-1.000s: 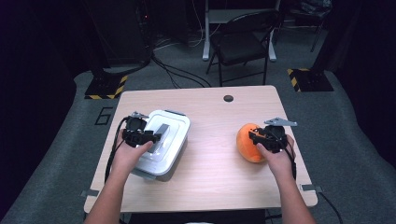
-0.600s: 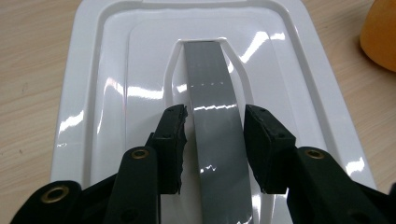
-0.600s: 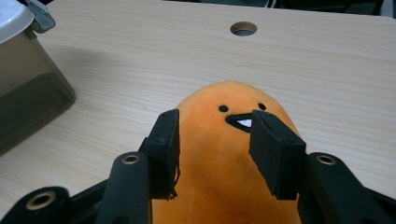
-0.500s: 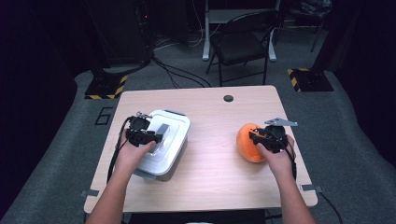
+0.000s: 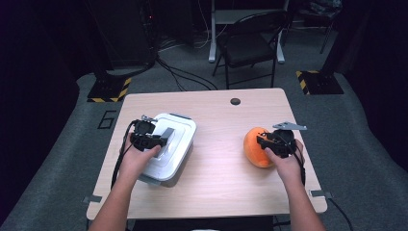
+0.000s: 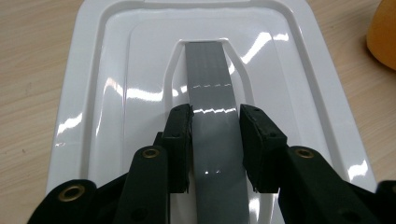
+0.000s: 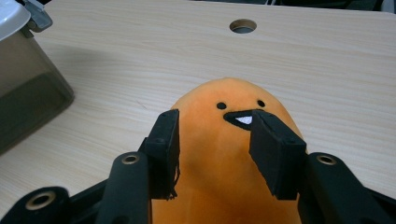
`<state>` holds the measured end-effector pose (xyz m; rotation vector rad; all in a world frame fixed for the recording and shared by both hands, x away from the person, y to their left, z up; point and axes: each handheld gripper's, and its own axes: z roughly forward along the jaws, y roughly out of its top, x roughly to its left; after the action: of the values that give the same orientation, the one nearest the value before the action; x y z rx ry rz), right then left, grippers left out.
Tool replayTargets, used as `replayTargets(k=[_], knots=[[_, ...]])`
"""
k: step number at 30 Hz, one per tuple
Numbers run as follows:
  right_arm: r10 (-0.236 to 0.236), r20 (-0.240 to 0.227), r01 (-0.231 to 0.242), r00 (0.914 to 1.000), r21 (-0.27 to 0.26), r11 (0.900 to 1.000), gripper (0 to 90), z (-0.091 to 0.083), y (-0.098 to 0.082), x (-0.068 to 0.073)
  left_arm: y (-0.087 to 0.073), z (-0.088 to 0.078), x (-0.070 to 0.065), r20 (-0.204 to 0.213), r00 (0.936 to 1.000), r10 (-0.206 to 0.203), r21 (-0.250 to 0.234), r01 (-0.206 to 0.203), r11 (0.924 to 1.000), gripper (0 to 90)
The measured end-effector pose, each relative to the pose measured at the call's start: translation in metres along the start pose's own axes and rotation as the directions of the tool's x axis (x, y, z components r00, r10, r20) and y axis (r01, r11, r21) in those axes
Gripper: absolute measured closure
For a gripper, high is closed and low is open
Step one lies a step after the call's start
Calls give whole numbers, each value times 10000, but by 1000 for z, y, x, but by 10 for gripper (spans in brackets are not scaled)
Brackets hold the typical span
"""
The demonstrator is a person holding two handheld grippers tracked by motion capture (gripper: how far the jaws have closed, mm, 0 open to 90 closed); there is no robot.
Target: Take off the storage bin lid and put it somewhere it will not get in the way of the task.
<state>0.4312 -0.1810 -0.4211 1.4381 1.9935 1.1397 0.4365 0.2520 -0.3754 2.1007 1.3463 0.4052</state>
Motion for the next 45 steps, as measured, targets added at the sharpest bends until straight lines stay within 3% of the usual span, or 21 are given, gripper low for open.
replayTargets(k=[17, 45], knots=[[-16, 21, 16, 10000, 65, 10000, 523, 2, -1, -1, 1, -4, 1, -73, 9985, -536, -86, 535, 9985, 661], [-5, 31, 5, 10000, 78, 10000, 523, 3, -2, 0, 5, -23, 7, -36, 9979, -654, -406, 652, 9970, 661]])
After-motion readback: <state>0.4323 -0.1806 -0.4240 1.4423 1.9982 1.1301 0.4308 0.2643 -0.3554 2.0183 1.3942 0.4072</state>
